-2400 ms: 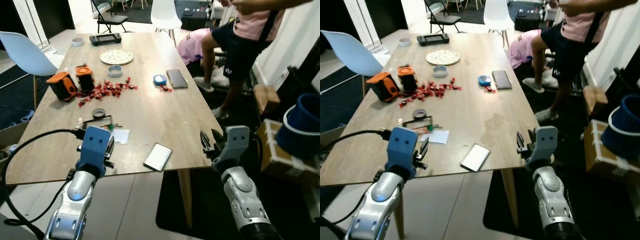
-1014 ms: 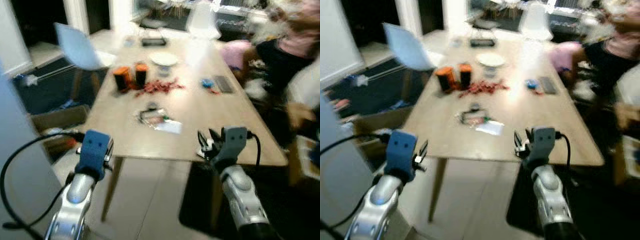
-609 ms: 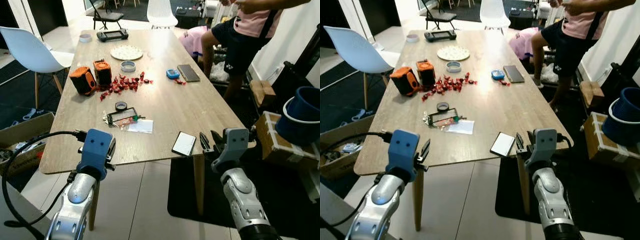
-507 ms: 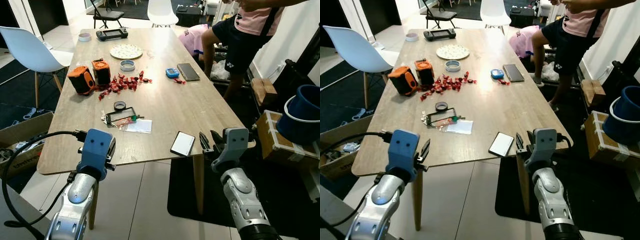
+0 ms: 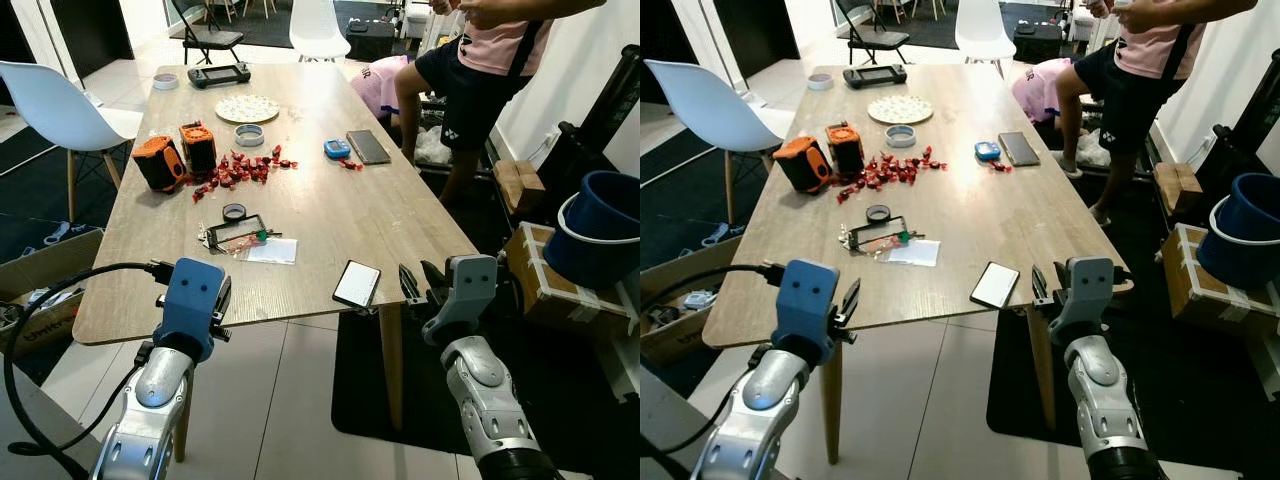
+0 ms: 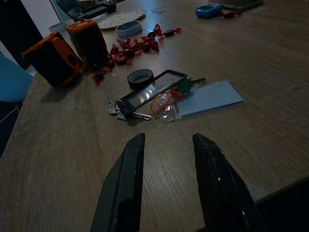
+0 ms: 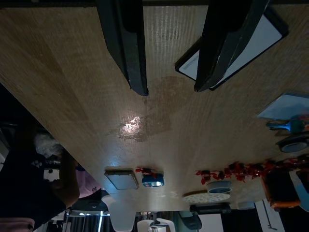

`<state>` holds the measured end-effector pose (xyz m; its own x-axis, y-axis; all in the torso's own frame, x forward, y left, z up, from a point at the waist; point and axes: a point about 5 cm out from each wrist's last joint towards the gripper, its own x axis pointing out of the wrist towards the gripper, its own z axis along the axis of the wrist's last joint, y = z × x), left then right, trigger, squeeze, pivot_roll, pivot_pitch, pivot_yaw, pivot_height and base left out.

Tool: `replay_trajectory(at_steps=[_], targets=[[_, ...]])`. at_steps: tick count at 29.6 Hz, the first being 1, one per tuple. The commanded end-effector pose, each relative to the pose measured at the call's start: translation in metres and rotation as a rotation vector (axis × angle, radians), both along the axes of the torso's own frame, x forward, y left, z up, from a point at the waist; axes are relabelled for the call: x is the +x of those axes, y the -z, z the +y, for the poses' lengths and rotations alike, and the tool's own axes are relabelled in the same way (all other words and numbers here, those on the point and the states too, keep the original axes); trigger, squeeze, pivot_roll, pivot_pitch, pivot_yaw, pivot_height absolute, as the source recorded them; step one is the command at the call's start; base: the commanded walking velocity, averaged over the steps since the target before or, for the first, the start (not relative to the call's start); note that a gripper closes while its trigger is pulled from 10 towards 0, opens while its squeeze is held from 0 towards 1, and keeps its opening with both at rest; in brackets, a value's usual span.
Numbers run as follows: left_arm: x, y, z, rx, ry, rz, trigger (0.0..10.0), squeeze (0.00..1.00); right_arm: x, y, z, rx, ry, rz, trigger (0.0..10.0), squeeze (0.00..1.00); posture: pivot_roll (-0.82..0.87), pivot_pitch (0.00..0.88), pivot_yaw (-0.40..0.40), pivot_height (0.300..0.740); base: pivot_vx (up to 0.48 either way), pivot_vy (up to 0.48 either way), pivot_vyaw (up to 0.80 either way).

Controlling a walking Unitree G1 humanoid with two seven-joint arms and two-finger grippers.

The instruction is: Hang keys on a hook

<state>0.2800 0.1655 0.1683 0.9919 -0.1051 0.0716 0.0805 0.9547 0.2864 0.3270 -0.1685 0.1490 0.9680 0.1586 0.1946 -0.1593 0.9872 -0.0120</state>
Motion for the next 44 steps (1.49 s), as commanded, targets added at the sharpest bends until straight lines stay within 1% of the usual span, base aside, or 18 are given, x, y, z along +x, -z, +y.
replay_trajectory(at_steps=[1, 7, 31, 35, 37, 38, 41, 44], targets=[[-0.002, 0.001, -0.003, 0.010, 0.008, -0.001, 10.0, 0.00, 0.000, 0.000, 0.002, -0.008, -0.007, 0.001, 10.0, 0.00, 0.12, 0.155, -0.034, 0.740, 0.000, -0.480, 0.00], [-0.002, 0.001, -0.003, 0.019, 0.010, -0.001, 10.0, 0.00, 0.000, 0.000, 0.003, -0.007, -0.007, 0.002, 10.0, 0.00, 0.13, 0.154, -0.033, 0.740, 0.000, -0.469, 0.00], [0.000, 0.001, 0.000, 0.024, -0.001, 0.007, 10.0, 0.00, 0.001, 0.000, 0.004, -0.006, -0.013, -0.002, 10.0, 0.00, 0.13, 0.141, -0.031, 0.740, 0.000, 0.000, 0.00], [0.000, 0.001, 0.000, 0.025, -0.003, 0.003, 10.0, 0.00, 0.001, -0.001, 0.007, -0.018, -0.026, -0.009, 10.0, 0.00, 0.13, 0.140, -0.030, 0.740, 0.000, 0.000, 0.00], [0.000, -0.002, 0.001, 0.012, -0.010, -0.015, 10.0, 0.00, -0.001, -0.005, 0.015, -0.054, -0.069, -0.032, 10.0, 0.00, 0.13, 0.143, -0.030, 0.740, 0.000, 0.000, 0.00], [0.000, -0.002, 0.001, 0.012, -0.010, -0.015, 10.0, 0.00, -0.001, -0.005, 0.015, -0.054, -0.069, -0.032, 10.0, 0.00, 0.13, 0.143, -0.030, 0.740, 0.000, 0.000, 0.00], [0.001, -0.007, 0.001, -0.011, -0.035, -0.050, 10.0, 0.00, -0.003, -0.010, 0.032, -0.090, -0.155, -0.065, 10.0, 0.00, 0.13, 0.148, -0.033, 0.740, 0.000, 0.000, 0.00], [0.004, -0.010, -0.001, -0.039, -0.052, -0.070, 10.0, 0.00, -0.006, -0.015, 0.049, -0.080, -0.237, -0.087, 10.0, 0.00, 0.13, 0.154, -0.036, 0.740, 0.000, 0.000, 0.00]])
